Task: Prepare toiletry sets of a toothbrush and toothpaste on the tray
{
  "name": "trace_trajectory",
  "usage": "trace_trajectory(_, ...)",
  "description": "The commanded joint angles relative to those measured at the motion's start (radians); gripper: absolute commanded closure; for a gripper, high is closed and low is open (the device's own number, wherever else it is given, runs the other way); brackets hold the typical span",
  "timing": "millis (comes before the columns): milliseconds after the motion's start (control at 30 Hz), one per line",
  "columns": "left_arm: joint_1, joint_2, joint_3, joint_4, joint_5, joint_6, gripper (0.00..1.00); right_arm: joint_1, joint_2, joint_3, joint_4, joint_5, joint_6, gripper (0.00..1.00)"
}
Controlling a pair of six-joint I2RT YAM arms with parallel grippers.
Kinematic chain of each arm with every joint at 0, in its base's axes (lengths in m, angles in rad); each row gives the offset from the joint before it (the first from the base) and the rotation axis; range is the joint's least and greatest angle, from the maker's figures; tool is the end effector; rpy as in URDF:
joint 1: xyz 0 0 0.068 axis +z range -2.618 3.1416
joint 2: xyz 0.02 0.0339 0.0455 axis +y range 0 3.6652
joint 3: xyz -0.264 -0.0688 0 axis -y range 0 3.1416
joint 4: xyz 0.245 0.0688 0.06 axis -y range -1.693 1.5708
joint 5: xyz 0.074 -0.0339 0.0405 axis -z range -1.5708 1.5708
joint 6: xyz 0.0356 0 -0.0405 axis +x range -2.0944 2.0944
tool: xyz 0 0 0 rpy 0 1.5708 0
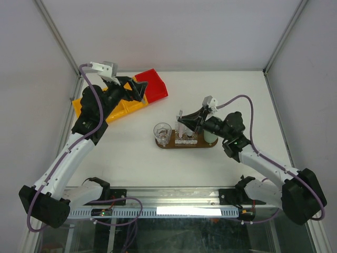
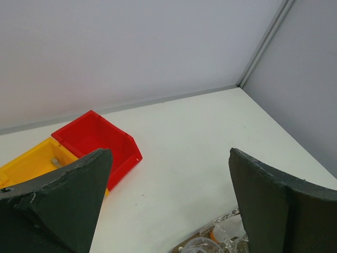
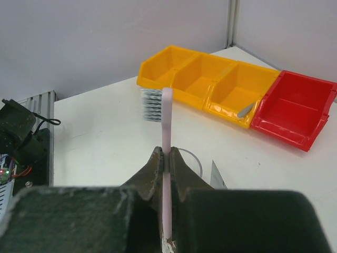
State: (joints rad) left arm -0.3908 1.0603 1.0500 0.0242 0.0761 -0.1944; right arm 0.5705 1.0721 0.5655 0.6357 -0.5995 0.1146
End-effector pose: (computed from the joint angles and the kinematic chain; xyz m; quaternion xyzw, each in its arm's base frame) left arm 0.2265 -0.0962 0.4028 0.0957 0.6956 -0.2308 0.6735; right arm 0.1908 0.1463 0.2922 -0.3586 0.5642 0.4247 0.6106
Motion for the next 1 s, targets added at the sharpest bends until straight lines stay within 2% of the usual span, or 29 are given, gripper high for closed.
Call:
trace_trajectory(0, 0.011, -0.001, -0.001, 0.054, -0.001, -0.005, 0.04, -0.008, 0.015, -0.024, 0.171, 0.050, 0.023, 1.00)
trace_trajectory(367, 0.015, -0.005, -0.003, 0.056, 0.007, -0.009, 0.04, -0.021, 0.067, -0.061, 0.230, 0.078, 0.000, 1.00)
trace_trajectory(967, 0.017, -0.012, -0.006, 0.059, 0.010, -0.009, 0.04, -0.027, 0.181, -0.098, 0.350, 0.019, -0.089, 1.00)
